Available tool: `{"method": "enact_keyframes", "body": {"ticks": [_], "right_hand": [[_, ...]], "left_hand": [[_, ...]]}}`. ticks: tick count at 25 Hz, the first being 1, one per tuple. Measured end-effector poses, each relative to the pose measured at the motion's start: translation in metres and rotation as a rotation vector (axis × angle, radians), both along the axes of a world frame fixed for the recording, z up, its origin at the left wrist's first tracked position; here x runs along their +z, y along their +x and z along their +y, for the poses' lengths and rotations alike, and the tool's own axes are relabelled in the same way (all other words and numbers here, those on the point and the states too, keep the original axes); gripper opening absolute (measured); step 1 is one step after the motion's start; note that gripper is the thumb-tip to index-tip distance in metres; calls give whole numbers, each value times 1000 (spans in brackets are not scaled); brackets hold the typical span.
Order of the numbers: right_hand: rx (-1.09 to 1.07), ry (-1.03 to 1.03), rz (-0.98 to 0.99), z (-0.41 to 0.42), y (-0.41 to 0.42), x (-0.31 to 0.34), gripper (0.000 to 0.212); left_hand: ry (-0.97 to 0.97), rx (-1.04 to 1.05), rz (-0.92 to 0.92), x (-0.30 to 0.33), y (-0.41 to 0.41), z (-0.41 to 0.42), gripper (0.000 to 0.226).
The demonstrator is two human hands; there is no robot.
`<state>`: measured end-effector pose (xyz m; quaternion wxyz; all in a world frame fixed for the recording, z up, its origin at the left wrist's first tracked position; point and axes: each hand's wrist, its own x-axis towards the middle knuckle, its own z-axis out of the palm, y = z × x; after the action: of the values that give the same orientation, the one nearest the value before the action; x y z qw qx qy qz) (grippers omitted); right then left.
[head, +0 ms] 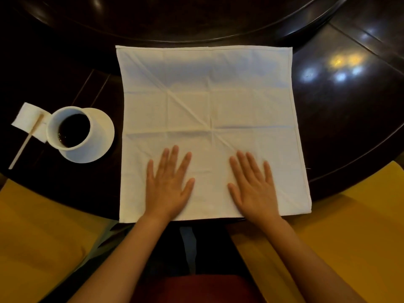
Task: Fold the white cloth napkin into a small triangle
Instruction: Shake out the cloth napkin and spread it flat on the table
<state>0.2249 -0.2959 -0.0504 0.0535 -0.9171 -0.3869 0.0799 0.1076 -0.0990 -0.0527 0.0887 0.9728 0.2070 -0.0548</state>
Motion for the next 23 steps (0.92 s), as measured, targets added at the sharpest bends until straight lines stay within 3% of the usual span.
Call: {"method": "enact_keyframes", "body": {"ticks": [7, 11, 15, 20, 23], "right_hand": [[-438, -57, 38, -40, 54, 13, 66], [-107, 106, -59, 40, 53, 22, 59], [-28, 89, 15, 112, 66, 13, 55], [170, 21, 13, 116, 106, -2, 54], [156, -27, -25, 95, 147, -3, 60]], "left_hand": [[-12, 430, 50, 14, -15, 35, 70], [1, 227, -126, 23, 58, 14, 64], [90, 106, -51, 12, 121, 18, 60], [11, -35, -26, -4, 127, 52, 60], [32, -11, -17, -6, 121, 86, 69]]}}
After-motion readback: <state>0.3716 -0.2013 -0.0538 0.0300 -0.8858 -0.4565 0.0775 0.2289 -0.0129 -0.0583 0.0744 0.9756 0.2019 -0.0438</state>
